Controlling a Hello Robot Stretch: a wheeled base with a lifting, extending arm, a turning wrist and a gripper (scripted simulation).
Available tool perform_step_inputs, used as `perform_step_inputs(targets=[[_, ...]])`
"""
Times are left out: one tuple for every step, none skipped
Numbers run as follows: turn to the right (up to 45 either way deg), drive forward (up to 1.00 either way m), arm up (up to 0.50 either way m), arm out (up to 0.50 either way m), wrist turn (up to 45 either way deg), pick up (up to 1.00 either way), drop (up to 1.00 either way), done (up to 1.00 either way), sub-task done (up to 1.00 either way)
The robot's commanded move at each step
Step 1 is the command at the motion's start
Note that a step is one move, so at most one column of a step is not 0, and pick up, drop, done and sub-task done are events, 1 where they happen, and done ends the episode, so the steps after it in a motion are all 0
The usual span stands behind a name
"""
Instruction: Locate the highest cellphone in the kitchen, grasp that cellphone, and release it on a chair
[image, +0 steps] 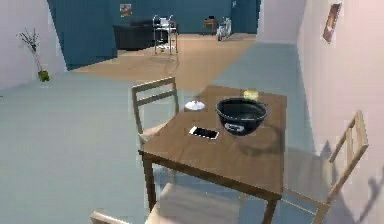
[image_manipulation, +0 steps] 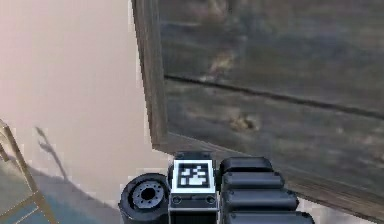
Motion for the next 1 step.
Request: perform_step_inputs(targets=[[-45.0, 0.0, 0.0, 0.0, 0.0, 0.0, 0.0, 0.0, 0.0]])
